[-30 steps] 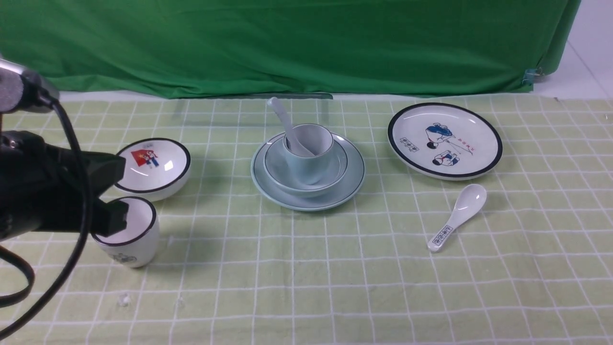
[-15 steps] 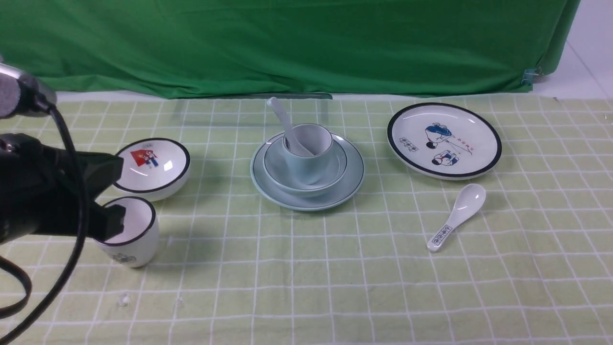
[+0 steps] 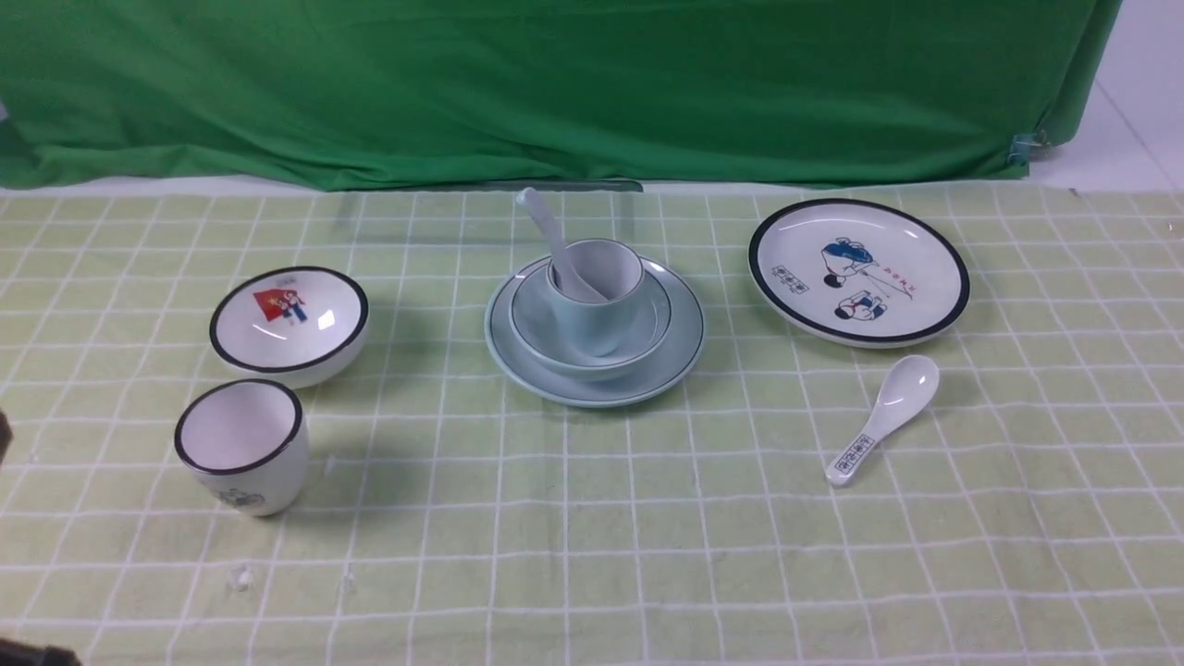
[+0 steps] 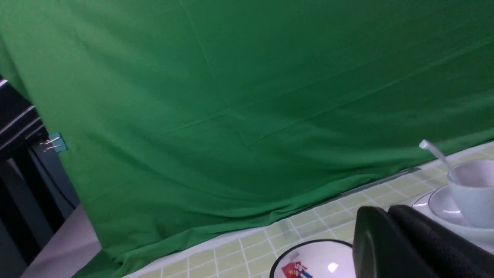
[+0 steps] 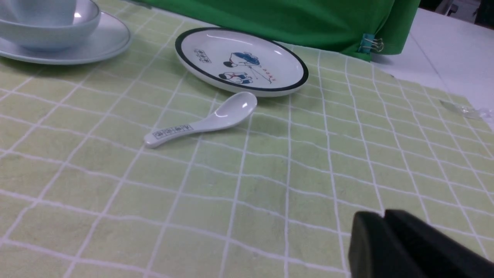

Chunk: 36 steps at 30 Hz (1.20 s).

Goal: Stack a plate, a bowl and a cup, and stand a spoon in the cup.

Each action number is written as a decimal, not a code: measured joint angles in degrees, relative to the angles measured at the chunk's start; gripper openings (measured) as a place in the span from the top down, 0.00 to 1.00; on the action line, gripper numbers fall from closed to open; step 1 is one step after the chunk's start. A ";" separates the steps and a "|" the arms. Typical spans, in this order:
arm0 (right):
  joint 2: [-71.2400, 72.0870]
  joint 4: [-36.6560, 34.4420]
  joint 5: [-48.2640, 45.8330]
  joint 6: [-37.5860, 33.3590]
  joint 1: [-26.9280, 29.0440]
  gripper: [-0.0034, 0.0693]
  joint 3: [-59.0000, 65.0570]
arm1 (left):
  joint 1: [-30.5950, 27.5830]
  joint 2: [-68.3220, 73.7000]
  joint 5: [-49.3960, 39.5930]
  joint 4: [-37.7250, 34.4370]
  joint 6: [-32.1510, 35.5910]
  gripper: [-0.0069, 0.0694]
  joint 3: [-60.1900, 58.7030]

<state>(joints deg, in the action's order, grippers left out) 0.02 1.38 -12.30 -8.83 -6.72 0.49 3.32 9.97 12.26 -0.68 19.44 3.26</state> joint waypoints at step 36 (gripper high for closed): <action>0.00 0.00 -0.06 0.00 0.00 0.75 0.00 | -3.39 -9.84 -27.38 0.68 -23.54 0.95 -3.70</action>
<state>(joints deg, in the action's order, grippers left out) 0.02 1.38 -12.37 -8.83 -6.72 0.49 -0.07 0.13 -15.12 0.00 -4.10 -0.44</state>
